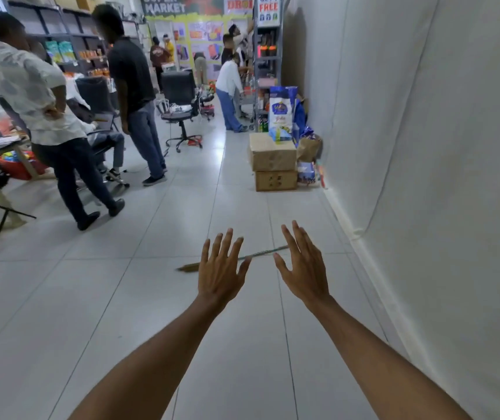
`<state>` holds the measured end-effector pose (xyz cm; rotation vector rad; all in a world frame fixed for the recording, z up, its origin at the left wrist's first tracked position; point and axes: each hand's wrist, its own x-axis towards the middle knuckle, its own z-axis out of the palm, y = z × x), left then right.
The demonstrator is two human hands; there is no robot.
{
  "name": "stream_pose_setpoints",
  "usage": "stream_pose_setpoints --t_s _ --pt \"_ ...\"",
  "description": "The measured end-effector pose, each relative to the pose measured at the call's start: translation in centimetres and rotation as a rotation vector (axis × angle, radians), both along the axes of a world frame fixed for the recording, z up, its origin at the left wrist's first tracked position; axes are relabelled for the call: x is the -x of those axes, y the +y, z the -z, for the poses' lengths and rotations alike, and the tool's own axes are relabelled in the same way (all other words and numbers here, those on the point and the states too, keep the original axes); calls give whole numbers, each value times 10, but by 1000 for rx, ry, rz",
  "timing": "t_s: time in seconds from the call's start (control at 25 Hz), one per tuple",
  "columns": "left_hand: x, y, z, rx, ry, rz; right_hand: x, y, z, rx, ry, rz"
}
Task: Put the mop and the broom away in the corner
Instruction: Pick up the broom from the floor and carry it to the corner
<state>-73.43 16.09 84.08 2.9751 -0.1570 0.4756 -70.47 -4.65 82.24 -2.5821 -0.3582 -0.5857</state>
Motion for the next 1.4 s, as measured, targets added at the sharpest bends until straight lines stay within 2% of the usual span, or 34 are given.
stream_pose_setpoints --t_s 0.28,0.36,0.72,0.96,1.12,1.24,1.4 --pt "-176 63 60 42 183 -226 -208 38 64 37 275 -96" --pt "-217 74 76 21 191 -223 -257 50 75 53 295 -98" --pt "-534 171 162 48 356 -226 -559 141 156 72 502 -59" --pt "-687 203 212 44 531 -231 -716 163 207 74 592 -5" --pt "-793 214 294 44 689 -296 -828 171 304 106 709 0" --pt "-846 219 389 41 729 -344 -891 176 405 88 775 18" --pt "-899 216 576 66 865 -396 -947 174 587 140 786 18"
